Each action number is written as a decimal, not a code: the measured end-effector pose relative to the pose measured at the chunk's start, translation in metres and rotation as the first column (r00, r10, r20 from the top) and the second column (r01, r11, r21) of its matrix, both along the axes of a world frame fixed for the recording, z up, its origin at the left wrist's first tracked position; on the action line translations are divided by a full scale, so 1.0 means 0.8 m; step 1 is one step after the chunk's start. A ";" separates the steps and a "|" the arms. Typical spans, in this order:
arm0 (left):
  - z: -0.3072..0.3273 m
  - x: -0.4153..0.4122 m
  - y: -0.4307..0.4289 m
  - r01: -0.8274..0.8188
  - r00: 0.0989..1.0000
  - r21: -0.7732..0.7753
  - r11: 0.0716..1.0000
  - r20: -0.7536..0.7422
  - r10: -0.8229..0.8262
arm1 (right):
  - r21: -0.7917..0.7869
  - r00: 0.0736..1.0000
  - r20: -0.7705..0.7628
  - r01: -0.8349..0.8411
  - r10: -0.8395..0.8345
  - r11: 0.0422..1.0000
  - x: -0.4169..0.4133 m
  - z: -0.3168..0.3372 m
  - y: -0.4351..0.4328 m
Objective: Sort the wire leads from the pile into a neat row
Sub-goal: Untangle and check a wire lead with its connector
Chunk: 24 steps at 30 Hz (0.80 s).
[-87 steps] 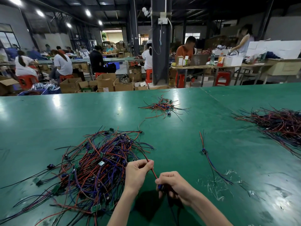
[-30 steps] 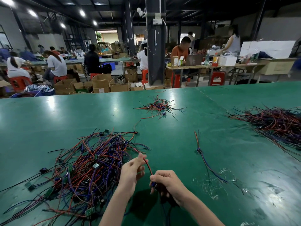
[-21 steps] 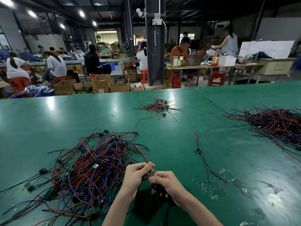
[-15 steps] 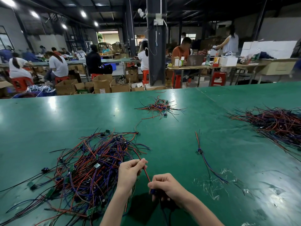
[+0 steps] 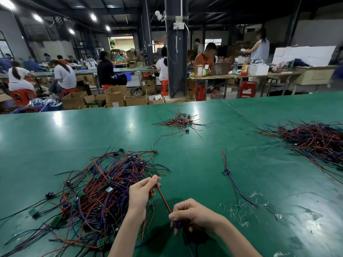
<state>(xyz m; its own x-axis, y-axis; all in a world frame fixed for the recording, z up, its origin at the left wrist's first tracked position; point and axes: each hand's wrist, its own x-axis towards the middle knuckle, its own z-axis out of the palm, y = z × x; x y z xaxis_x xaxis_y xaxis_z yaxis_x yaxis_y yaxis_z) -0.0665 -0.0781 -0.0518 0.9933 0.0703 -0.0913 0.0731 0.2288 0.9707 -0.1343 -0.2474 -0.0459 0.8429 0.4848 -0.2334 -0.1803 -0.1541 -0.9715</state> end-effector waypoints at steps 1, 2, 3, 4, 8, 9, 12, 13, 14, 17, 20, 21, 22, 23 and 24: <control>0.000 0.000 -0.003 0.020 1.000 -0.015 1.000 -0.010 -0.020 | 0.006 1.000 -0.002 0.015 -0.015 1.000 0.000 -0.001 0.000; 0.000 -0.001 -0.006 0.041 0.999 -0.029 0.999 -0.026 -0.042 | 0.006 0.999 0.000 0.052 -0.052 0.999 0.001 -0.002 0.002; 0.000 -0.002 -0.011 0.060 0.997 -0.042 0.997 -0.049 -0.062 | 0.006 0.993 0.004 0.116 -0.116 0.993 0.002 -0.004 0.003; 0.000 -0.003 -0.015 0.080 0.994 -0.054 0.995 -0.074 -0.084 | 0.014 0.980 0.011 0.201 -0.201 0.980 0.004 -0.005 0.005; -0.005 -0.013 -0.028 0.277 0.956 -0.005 0.961 -0.102 -0.276 | 0.138 0.850 0.030 0.517 -0.525 0.845 0.014 -0.005 -0.001; -0.008 -0.017 -0.030 0.341 0.936 0.018 0.940 -0.095 -0.338 | 0.188 0.821 0.026 0.557 -0.571 0.809 0.016 -0.004 -0.004; -0.016 -0.029 -0.041 0.459 0.888 0.085 0.884 -0.054 -0.456 | 0.263 0.767 0.003 0.618 -0.641 0.741 0.019 -0.002 -0.012; -0.018 -0.032 -0.045 0.477 0.879 0.111 0.872 -0.036 -0.476 | 0.269 0.756 -0.015 0.633 -0.654 0.726 0.020 -0.003 -0.013; -0.020 -0.034 -0.049 0.487 0.872 0.129 0.864 -0.022 -0.489 | 0.271 0.745 -0.042 0.650 -0.666 0.710 0.021 -0.004 -0.013; -0.023 -0.036 -0.053 0.490 0.870 0.145 0.860 -0.014 -0.494 | 0.263 0.720 -0.112 0.686 -0.684 0.679 0.022 -0.007 -0.013; -0.021 -0.041 -0.055 0.497 0.866 0.144 0.856 -0.016 -0.500 | 0.281 0.715 -0.146 0.692 -0.684 0.664 0.023 -0.008 -0.012; -0.020 -0.043 -0.057 0.495 0.867 0.142 0.857 -0.020 -0.497 | 0.293 0.715 -0.156 0.693 -0.682 0.659 0.023 -0.009 -0.012; -0.019 -0.044 -0.058 0.486 0.873 0.140 0.863 -0.025 -0.487 | 0.303 0.715 -0.165 0.692 -0.680 0.655 0.024 -0.009 -0.012; -0.019 -0.045 -0.060 0.474 0.880 0.141 0.869 -0.033 -0.474 | 0.311 0.714 -0.171 0.693 -0.679 0.651 0.024 -0.010 -0.012; -0.019 -0.046 -0.060 0.464 0.886 0.131 0.876 -0.043 -0.462 | 0.321 0.713 -0.180 0.694 -0.678 0.644 0.025 -0.012 -0.012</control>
<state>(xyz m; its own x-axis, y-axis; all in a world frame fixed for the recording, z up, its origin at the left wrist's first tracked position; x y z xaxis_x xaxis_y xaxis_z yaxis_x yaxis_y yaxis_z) -0.1030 -0.1262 -0.0666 0.9145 -0.3851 -0.1239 0.1484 0.0345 0.9883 -0.1145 -0.2574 -0.0556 0.9610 -0.1768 -0.2128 -0.1364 0.3665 -0.9203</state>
